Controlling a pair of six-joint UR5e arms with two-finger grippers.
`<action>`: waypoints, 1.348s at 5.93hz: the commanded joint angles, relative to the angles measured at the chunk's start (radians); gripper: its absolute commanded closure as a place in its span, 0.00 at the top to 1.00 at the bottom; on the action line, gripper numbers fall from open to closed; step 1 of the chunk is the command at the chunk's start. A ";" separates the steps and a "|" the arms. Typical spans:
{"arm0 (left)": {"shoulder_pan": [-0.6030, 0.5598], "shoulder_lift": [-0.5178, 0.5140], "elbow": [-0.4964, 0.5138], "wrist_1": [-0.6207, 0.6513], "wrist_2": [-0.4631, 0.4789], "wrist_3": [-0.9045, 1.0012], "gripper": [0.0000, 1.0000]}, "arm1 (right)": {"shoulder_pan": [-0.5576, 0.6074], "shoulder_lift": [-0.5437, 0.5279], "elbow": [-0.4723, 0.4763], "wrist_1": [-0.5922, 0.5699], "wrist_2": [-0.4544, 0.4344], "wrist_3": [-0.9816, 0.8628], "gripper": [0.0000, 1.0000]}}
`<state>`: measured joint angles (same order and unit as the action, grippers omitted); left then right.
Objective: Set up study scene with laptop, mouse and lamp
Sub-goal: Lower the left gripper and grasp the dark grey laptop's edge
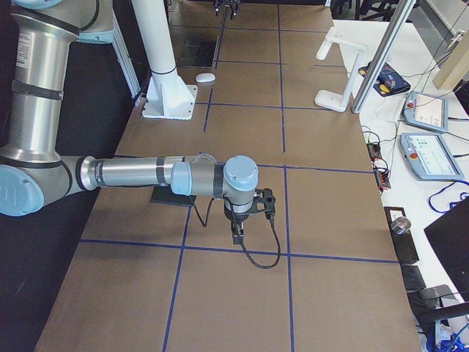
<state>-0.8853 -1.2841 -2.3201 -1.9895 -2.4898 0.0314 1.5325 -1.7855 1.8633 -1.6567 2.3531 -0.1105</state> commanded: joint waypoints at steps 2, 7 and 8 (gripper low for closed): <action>0.066 0.066 -0.004 0.024 0.078 0.283 1.00 | 0.000 0.000 -0.001 0.000 0.000 0.000 1.00; 0.120 0.075 0.044 0.023 0.084 0.285 0.94 | 0.000 0.000 -0.001 0.000 0.000 0.000 1.00; 0.124 0.074 0.047 0.024 0.088 0.285 0.44 | 0.000 0.000 -0.001 0.000 0.000 0.000 1.00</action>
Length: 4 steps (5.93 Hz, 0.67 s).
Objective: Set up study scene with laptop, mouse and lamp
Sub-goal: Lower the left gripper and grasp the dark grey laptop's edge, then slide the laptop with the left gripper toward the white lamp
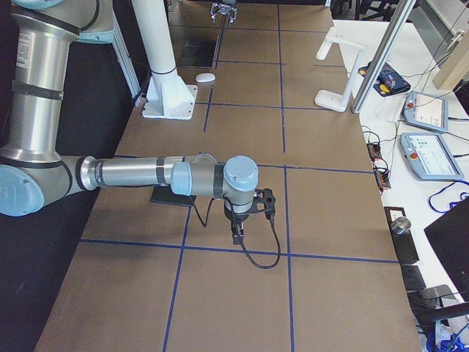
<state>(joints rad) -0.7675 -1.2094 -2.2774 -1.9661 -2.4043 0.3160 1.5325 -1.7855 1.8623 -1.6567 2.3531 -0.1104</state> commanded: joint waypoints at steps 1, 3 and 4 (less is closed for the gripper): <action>0.004 -0.001 0.004 0.034 0.002 0.000 0.07 | 0.000 0.000 0.000 0.000 0.000 0.000 1.00; 0.001 -0.004 0.003 0.058 0.007 0.000 0.00 | -0.002 0.000 0.000 0.000 0.000 0.000 1.00; -0.001 -0.021 0.003 0.058 0.007 0.002 0.00 | 0.000 0.000 0.000 0.000 0.002 0.000 1.00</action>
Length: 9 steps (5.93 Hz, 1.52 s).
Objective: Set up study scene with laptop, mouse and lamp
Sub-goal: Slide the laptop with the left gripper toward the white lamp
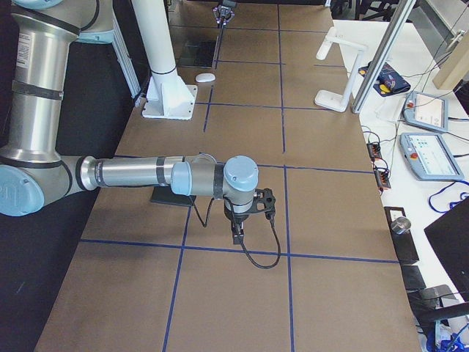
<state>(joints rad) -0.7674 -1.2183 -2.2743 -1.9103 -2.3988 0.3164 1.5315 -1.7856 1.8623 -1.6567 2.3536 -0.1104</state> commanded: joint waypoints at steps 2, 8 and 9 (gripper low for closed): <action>-0.077 -0.038 -0.008 0.005 0.003 0.193 0.00 | 0.001 0.000 0.000 0.000 0.001 0.000 1.00; -0.294 -0.744 0.303 0.504 0.039 0.564 0.00 | 0.001 0.000 0.000 0.000 0.001 0.000 1.00; -0.296 -0.833 0.394 0.490 0.082 0.535 0.00 | 0.001 0.000 0.000 0.000 0.001 0.000 1.00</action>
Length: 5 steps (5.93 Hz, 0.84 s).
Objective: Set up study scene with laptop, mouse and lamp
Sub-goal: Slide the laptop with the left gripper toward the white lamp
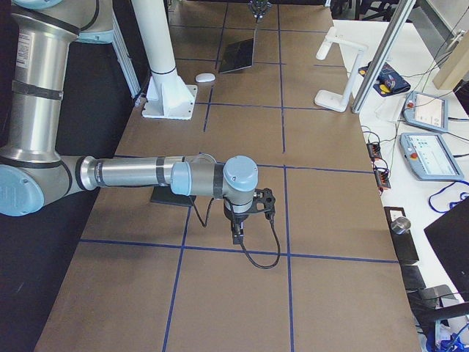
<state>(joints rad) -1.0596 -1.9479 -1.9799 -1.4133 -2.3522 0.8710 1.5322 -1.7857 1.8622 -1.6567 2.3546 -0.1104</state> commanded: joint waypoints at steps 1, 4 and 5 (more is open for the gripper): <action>-0.002 -0.228 0.227 -0.019 0.036 -0.079 0.00 | -0.001 0.000 0.000 0.000 0.000 0.000 1.00; 0.045 -0.464 0.618 -0.290 0.037 -0.280 0.00 | -0.001 0.000 0.000 0.000 0.000 0.000 1.00; 0.052 -0.483 0.656 -0.340 0.037 -0.326 0.00 | -0.001 0.000 0.002 0.000 0.000 0.000 1.00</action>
<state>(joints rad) -1.0191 -2.3945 -1.3841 -1.6986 -2.3152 0.5944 1.5309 -1.7856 1.8627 -1.6567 2.3547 -0.1104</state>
